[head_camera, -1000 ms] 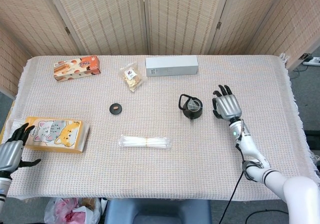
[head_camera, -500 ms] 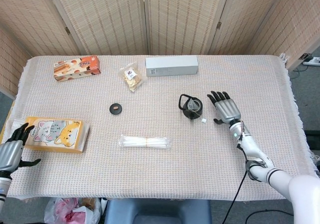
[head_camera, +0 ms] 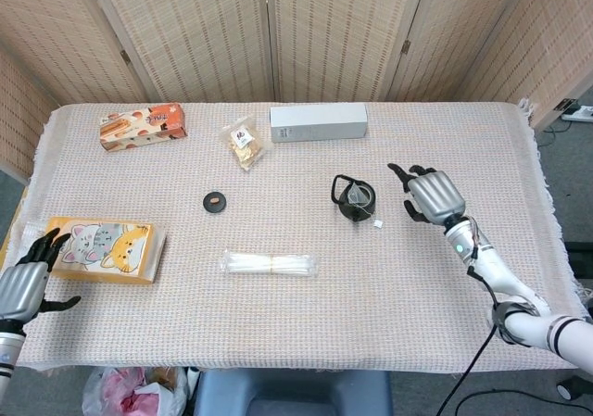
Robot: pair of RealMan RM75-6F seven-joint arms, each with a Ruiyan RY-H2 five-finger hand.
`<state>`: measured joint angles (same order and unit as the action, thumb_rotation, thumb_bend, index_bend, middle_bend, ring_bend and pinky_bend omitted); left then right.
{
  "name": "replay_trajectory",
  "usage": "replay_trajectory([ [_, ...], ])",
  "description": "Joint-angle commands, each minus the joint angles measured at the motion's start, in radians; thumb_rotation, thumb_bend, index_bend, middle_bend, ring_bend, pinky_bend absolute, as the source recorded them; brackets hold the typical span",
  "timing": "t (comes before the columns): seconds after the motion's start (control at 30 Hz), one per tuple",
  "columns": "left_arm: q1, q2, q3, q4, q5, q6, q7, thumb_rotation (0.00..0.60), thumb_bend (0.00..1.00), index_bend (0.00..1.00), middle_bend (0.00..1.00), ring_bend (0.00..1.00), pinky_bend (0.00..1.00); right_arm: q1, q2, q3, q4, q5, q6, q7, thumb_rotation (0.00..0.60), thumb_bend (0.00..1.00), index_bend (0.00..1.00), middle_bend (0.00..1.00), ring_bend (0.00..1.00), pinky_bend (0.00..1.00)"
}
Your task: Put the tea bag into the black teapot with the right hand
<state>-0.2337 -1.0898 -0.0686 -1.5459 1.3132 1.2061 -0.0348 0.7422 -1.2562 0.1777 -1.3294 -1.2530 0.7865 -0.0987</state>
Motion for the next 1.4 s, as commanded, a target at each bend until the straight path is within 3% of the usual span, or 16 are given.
replay_trajectory([
  [0.03, 0.003, 0.001, 0.001, -0.002, 0.005, 0.007, -0.002, 0.6, 0.11, 0.0, 0.0, 0.04, 0.28, 0.035, 0.054, 0.013, -0.067, 0.009, -0.071, 0.015, 0.6, 1.0, 0.01, 1.0, 0.86, 1.0],
  [0.17, 0.008, 0.005, 0.004, -0.005, 0.019, 0.019, -0.009, 0.6, 0.11, 0.0, 0.0, 0.04, 0.28, 0.106, 0.108, 0.023, -0.094, 0.023, -0.255, 0.13, 0.6, 1.0, 0.04, 1.0, 0.95, 1.0],
  [0.37, 0.011, 0.009, 0.006, -0.004, 0.024, 0.023, -0.02, 0.6, 0.11, 0.0, 0.0, 0.04, 0.28, 0.184, 0.078, 0.006, -0.032, 0.066, -0.383, 0.126, 0.6, 1.0, 0.04, 1.0, 0.96, 1.0],
  [0.7, 0.015, 0.014, 0.006, -0.002, 0.026, 0.027, -0.037, 0.6, 0.11, 0.0, 0.0, 0.04, 0.28, 0.238, 0.013, -0.025, 0.048, 0.122, -0.439, 0.115, 0.6, 1.0, 0.05, 1.0, 0.97, 1.0],
  [1.4, 0.013, 0.016, 0.003, 0.002, 0.018, 0.018, -0.048, 0.6, 0.11, 0.0, 0.0, 0.04, 0.28, 0.291, -0.118, -0.089, 0.2, 0.124, -0.52, 0.135, 0.6, 1.0, 0.1, 1.0, 0.97, 1.0],
])
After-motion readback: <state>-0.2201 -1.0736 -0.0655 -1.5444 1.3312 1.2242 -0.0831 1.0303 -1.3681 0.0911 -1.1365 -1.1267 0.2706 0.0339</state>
